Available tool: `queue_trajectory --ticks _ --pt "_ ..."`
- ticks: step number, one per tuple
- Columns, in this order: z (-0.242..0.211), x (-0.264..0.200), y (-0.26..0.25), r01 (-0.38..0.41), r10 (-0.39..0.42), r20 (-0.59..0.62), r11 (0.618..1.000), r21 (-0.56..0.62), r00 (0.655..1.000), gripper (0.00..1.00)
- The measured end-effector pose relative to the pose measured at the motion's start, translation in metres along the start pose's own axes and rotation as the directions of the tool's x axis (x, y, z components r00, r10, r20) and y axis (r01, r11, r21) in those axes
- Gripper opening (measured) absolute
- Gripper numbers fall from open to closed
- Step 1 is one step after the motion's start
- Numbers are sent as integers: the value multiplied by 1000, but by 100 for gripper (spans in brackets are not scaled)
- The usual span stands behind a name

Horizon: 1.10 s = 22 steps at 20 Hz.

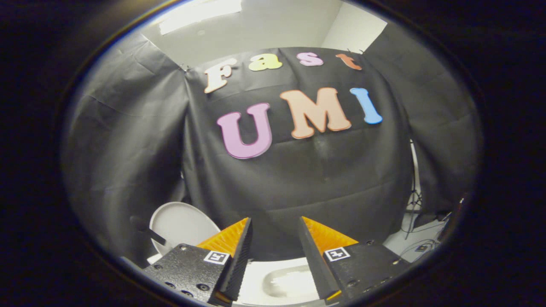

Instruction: Open the toilet lid.

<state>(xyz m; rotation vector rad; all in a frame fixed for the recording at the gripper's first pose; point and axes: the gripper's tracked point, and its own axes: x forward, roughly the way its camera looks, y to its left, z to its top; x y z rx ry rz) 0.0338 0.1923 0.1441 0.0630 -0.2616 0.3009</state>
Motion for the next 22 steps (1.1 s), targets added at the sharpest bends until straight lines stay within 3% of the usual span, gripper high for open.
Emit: queue_trajectory --ticks 9,22 --pt "-43 -42 -124 185 -189 -95 981 -54 977 67" --pt "-98 -64 -164 241 -237 -167 970 3 957 67"
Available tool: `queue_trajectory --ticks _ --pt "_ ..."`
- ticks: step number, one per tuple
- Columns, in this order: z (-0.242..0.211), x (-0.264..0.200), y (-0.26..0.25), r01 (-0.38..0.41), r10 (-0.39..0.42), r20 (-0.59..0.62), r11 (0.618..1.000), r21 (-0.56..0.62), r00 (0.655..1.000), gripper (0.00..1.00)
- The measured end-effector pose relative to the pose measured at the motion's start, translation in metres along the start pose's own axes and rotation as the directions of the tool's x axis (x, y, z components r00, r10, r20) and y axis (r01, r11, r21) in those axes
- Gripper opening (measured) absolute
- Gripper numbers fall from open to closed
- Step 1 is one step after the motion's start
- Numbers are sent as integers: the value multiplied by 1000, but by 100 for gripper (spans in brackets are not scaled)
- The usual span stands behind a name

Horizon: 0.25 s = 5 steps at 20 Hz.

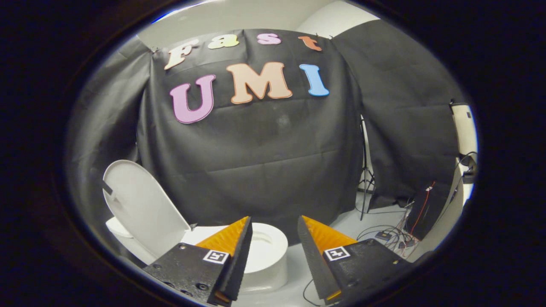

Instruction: Open the toilet lid.

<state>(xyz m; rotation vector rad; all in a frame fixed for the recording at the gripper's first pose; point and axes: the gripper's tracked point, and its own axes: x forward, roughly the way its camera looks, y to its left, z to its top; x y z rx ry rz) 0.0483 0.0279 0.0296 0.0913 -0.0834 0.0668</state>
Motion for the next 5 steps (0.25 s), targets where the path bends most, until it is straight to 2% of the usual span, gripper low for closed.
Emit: queue_trajectory --ticks 5 --pt "-17 0 -14 24 -22 -38 999 37 999 67"
